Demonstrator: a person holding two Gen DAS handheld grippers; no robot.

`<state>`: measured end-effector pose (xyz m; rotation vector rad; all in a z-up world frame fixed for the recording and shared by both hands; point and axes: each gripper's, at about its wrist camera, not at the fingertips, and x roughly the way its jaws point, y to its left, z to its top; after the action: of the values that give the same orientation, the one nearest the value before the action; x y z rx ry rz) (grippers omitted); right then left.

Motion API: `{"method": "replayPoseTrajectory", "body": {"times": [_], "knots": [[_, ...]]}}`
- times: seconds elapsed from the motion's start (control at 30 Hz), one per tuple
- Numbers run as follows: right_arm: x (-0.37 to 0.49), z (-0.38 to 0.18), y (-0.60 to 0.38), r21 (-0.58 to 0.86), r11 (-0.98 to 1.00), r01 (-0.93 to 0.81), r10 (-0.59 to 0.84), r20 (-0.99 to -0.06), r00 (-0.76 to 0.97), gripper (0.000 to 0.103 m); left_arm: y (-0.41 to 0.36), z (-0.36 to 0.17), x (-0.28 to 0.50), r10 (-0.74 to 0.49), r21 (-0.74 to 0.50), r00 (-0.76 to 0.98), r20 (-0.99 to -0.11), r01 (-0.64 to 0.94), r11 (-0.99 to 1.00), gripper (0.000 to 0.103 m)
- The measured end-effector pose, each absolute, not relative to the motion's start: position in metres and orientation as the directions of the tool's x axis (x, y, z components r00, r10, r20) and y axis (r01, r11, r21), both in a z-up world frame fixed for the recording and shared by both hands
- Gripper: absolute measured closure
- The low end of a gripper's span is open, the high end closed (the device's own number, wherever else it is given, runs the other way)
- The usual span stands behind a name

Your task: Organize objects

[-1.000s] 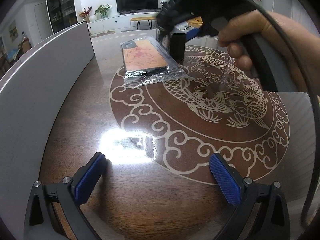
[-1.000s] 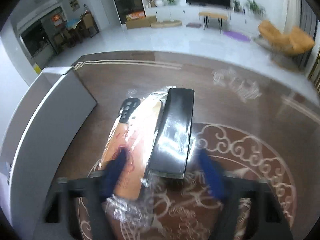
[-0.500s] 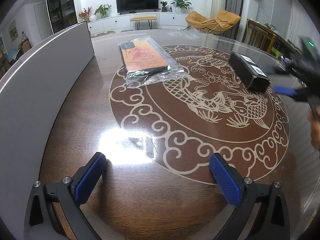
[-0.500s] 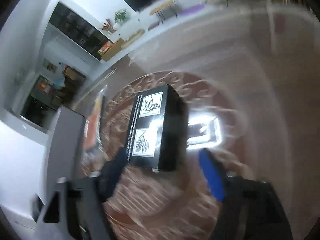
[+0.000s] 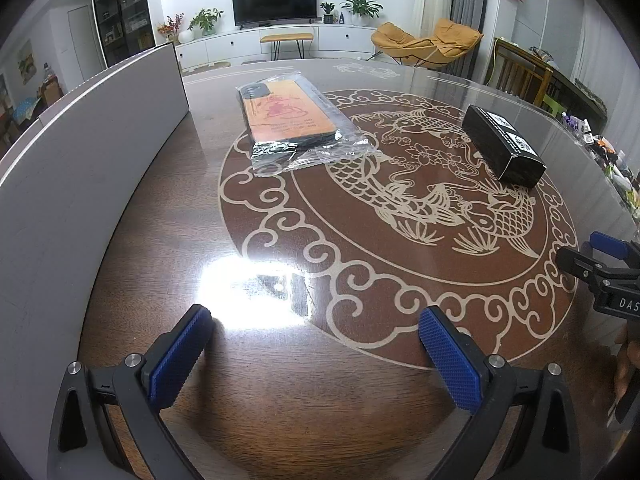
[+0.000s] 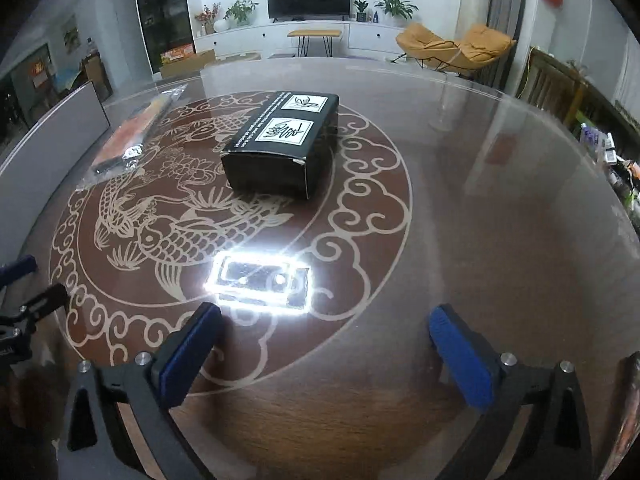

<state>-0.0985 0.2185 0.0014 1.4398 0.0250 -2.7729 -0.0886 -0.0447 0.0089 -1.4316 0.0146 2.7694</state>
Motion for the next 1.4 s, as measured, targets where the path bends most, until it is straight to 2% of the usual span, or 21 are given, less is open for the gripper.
{"method": "replayPoseTrajectory", "body": {"times": [1.4], "knots": [[-0.0969, -0.0037, 0.2155, -0.012, -1.0, 0.018, 0.0, -0.816, -0.579, 0.0, -0.0433, 0.0089, -0.0877, 0.008, 0.001, -0.575, -0.818, -0.016, -1.0, 0.0]]}}
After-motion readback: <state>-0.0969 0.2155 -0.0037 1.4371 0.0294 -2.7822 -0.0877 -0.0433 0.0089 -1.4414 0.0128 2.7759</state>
